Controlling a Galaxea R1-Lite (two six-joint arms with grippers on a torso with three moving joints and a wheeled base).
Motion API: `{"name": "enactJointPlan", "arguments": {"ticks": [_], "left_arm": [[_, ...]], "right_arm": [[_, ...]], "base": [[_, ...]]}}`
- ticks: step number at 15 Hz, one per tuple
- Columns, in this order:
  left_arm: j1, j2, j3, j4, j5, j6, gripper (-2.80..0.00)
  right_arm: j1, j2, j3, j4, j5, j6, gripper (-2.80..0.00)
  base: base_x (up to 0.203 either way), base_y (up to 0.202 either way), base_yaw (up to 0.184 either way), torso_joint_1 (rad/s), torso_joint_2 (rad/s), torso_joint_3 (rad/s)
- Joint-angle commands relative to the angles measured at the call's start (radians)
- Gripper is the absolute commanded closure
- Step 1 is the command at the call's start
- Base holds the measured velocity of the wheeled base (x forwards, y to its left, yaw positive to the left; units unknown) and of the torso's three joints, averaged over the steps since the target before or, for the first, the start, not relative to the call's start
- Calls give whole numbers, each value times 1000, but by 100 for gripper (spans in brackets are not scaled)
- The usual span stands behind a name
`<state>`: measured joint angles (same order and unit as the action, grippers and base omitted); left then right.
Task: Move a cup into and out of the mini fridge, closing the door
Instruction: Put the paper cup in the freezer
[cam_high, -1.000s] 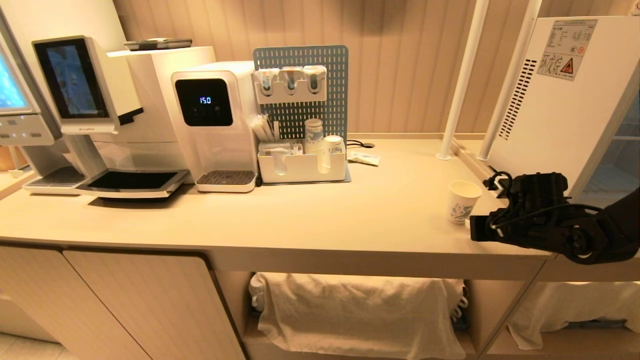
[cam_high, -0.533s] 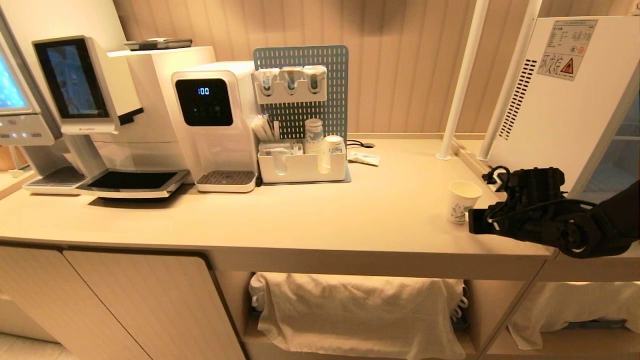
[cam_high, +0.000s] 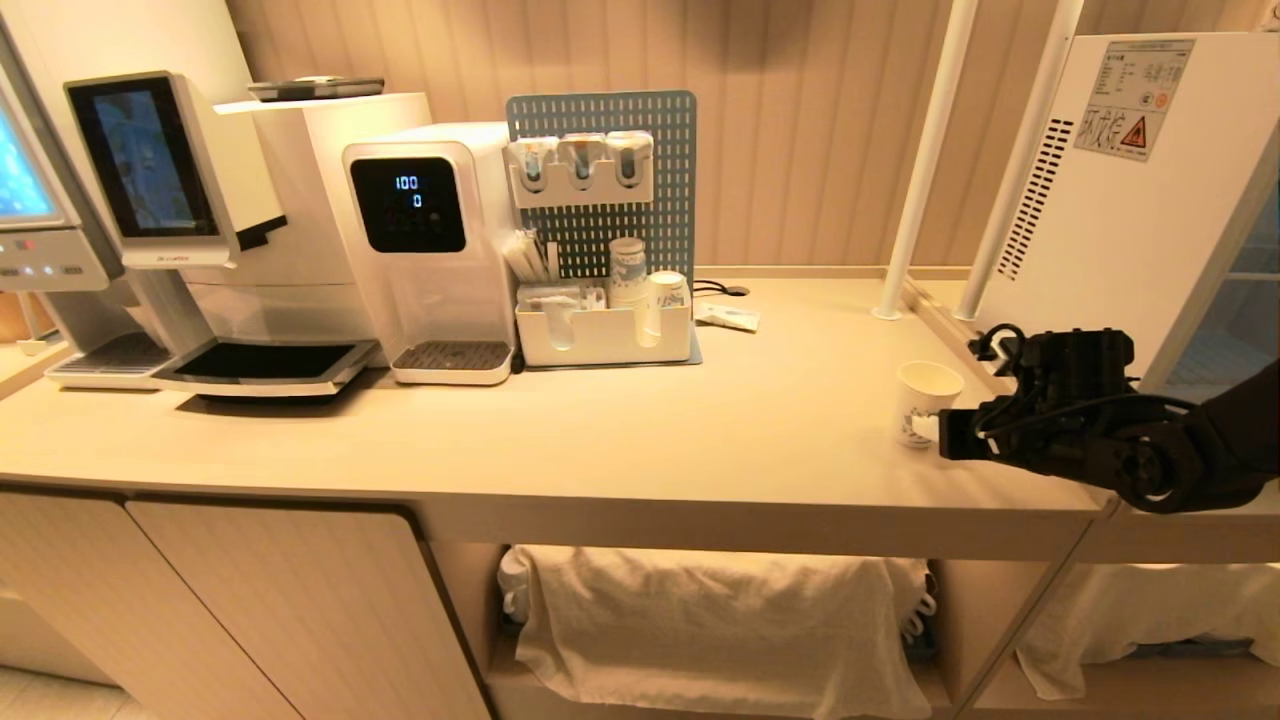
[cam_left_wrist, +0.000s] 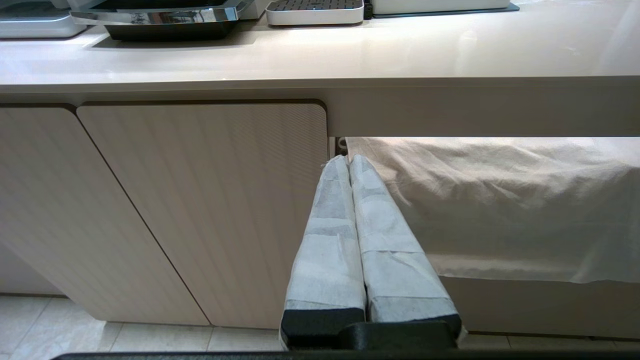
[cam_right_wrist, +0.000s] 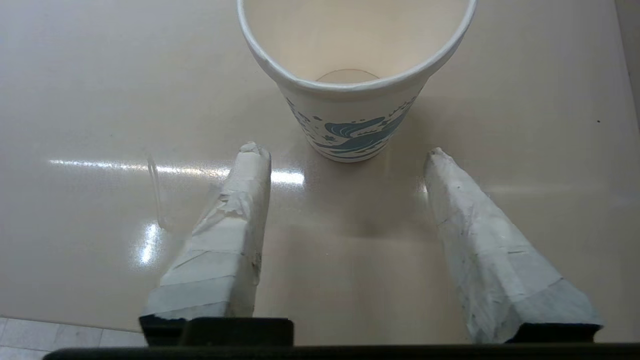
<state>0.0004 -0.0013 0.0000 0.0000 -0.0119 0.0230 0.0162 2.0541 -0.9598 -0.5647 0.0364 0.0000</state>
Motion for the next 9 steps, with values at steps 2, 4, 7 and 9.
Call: {"name": "enactJointPlan", "arguments": {"ticks": [2,4,7,9], "left_arm": [[0,1,0,0,0,0,0],[0,1,0,0,0,0,0],[1,1,0,0,0,0,0],[1,1,0,0,0,0,0]], "right_arm": [[1,-7,10,-4,-1,-2,-280],[1,2,5,-10,-1,0,-280],[1,35,-20,-19,-1,-1,-280],[1,64,-63,-33,-1,-1,-280]], "base": [[0,0,0,0,0,0],[0,0,0,0,0,0],[0,0,0,0,0,0],[0,0,0,0,0,0]]}}
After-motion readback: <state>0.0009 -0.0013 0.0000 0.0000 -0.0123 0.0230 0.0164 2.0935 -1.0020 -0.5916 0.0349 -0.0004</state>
